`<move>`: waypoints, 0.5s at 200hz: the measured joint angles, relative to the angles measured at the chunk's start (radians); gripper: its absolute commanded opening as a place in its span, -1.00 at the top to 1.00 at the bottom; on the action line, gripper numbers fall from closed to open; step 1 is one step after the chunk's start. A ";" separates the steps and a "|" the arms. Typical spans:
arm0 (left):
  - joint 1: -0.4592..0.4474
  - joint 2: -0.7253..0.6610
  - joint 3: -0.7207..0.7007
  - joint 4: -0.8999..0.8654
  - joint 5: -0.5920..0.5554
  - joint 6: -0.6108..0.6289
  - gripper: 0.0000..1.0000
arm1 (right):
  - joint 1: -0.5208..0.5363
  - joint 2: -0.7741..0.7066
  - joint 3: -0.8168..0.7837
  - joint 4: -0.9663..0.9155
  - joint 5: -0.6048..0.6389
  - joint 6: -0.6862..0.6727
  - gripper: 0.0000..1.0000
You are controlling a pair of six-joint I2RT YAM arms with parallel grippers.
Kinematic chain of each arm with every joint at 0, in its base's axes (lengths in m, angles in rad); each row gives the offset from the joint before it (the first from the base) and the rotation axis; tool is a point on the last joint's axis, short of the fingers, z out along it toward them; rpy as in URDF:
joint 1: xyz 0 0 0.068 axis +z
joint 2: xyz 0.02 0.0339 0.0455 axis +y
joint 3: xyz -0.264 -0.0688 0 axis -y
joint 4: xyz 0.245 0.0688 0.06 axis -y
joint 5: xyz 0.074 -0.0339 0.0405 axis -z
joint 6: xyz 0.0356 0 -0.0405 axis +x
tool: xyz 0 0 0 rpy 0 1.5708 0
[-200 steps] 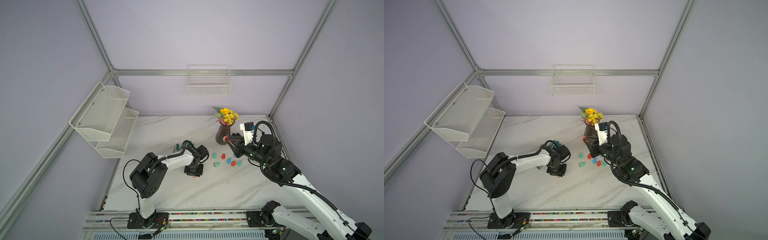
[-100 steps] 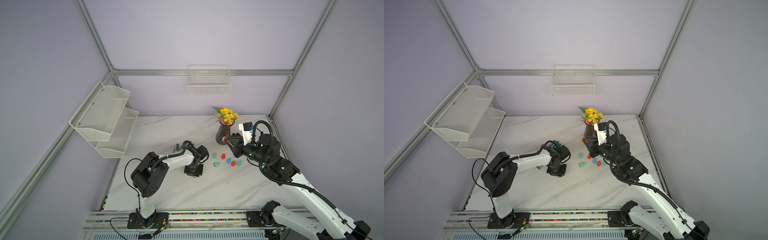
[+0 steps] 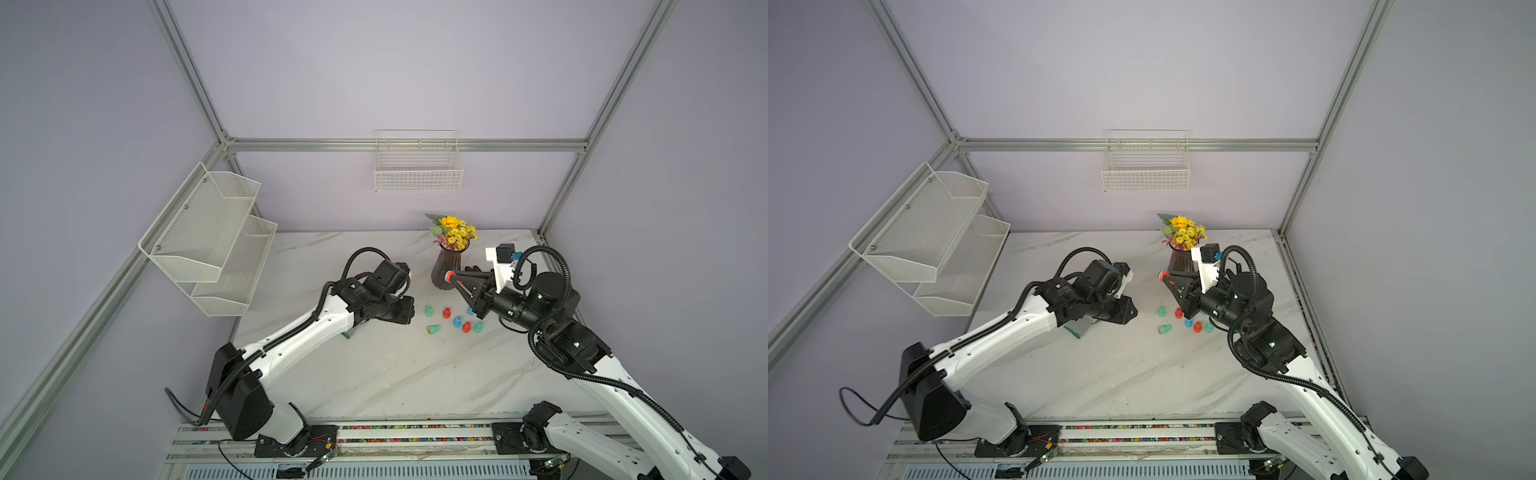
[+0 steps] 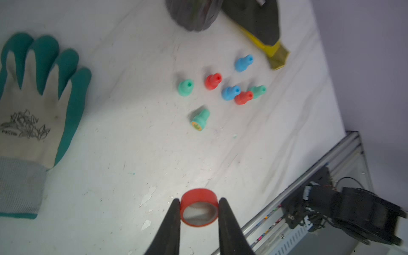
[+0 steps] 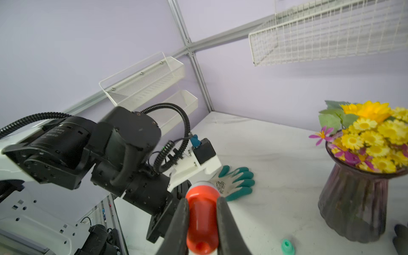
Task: Close the stamp cap
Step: Pick up the cover from the center of the board, then close the cover of the stamp.
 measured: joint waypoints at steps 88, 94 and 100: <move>0.000 -0.328 -0.151 0.544 0.417 0.042 0.66 | 0.000 -0.085 -0.069 0.391 -0.298 -0.001 1.00; 0.000 -0.335 -0.161 0.589 0.450 0.036 0.66 | 0.000 -0.085 -0.070 0.426 -0.317 0.007 1.00; 0.000 -0.341 -0.170 0.626 0.480 0.029 0.66 | 0.000 -0.084 -0.070 0.457 -0.335 0.016 1.00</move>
